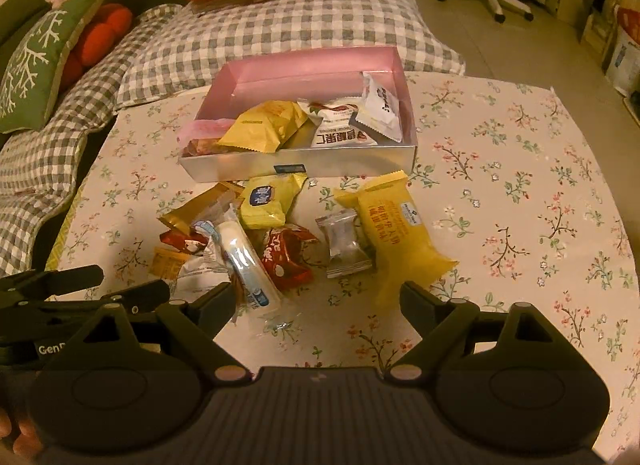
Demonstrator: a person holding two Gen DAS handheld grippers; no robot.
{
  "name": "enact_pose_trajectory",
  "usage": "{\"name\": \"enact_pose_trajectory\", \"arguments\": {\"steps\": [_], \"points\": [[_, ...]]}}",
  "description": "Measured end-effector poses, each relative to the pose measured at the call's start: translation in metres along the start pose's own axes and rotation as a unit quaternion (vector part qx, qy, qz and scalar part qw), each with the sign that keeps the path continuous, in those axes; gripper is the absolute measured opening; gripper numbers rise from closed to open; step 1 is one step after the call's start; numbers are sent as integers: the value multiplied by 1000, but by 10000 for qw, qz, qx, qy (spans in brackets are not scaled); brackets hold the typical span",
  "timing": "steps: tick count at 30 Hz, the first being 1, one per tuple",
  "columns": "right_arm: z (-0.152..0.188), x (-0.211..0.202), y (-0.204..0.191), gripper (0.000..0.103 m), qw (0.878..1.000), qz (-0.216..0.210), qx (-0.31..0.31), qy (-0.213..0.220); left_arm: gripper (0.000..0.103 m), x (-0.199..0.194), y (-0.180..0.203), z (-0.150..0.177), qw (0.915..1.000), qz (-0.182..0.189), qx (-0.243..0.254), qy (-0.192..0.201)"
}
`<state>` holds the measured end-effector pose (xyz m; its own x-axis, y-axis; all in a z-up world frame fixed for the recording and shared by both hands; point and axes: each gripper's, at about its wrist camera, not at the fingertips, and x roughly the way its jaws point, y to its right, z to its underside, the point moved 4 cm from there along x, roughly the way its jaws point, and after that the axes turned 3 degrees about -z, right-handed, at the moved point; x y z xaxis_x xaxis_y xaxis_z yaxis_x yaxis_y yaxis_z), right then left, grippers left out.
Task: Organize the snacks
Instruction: 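Grasp another yellow bread packet with right tool while left moves to pile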
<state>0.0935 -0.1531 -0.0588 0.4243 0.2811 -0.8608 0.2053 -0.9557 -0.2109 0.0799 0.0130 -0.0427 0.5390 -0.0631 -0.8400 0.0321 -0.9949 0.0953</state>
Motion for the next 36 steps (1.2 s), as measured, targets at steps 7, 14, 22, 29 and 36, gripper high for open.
{"name": "enact_pose_trajectory", "arguments": {"steps": [7,14,22,29,36], "points": [[-2,6,10,86,9999,103,79,-19,89,10,0,1,9999,-52,1,-130],[-3,6,13,84,9999,80,104,-38,89,13,-8,-1,9991,184,-273,-278],[-13,7,18,83,9991,137,288,272,89,12,-41,-9,9959,-85,-884,-157],[-19,13,18,81,9989,277,83,355,88,24,-44,-6,9964,-228,-766,-275],[-26,28,36,80,9980,566,103,271,88,28,-18,-5,9989,232,-333,-223]]}}
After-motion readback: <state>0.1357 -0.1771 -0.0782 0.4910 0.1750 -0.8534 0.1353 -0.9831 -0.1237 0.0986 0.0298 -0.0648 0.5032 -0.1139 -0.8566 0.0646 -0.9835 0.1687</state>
